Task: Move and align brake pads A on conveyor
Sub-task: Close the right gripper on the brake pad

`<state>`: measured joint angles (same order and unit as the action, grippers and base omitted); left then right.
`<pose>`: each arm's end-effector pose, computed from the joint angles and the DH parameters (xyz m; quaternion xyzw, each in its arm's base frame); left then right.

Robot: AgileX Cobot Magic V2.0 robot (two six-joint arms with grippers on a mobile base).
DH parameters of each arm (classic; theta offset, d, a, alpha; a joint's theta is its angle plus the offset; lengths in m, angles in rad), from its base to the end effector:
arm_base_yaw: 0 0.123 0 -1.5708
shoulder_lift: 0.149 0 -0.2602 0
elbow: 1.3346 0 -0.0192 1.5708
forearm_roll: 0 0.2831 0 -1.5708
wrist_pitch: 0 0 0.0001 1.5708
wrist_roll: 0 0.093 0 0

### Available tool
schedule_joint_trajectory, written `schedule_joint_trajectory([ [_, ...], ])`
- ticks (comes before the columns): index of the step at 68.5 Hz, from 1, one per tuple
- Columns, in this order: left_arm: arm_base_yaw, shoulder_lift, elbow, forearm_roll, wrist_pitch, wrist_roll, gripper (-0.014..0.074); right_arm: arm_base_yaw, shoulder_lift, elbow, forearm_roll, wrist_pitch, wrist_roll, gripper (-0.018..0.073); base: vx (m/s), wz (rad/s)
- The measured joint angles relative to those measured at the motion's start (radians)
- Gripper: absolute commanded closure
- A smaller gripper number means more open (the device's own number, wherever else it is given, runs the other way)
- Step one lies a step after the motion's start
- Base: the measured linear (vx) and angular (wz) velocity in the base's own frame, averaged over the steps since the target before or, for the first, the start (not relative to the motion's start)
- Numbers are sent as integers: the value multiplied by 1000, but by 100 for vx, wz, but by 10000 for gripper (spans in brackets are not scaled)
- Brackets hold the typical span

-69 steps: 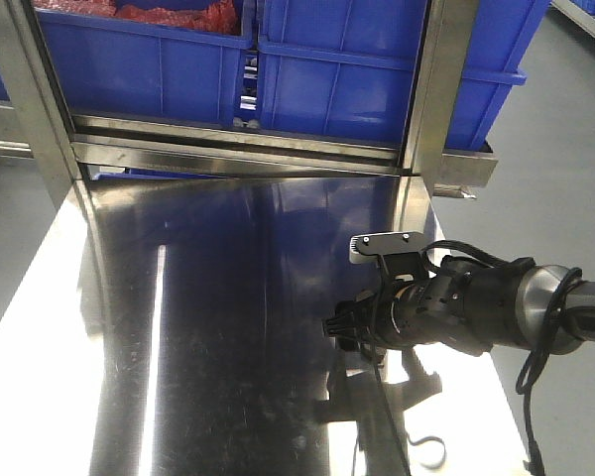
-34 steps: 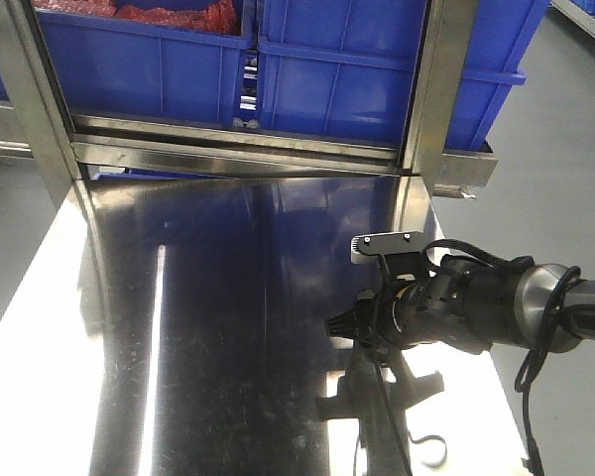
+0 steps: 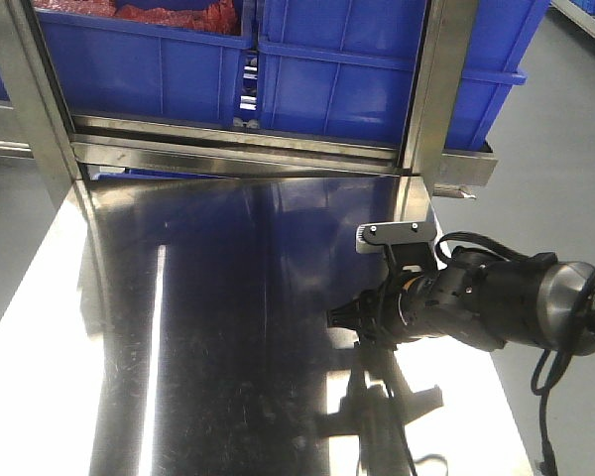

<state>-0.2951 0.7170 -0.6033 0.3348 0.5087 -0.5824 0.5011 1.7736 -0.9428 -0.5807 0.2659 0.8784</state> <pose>0.1909 -0.0424 0.2879 -0.0373 0.8603 -0.0783 0.5024 0.3250 0.1627 0.1139 -0.0676 0.9502 0.0541 0.2994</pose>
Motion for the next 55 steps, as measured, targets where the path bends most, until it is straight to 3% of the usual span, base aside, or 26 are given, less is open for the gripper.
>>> schedule_joint_trajectory([
  [55,0,0,0,0,0,0,478,0,-107,3,-12,0,0,468,0,0],
])
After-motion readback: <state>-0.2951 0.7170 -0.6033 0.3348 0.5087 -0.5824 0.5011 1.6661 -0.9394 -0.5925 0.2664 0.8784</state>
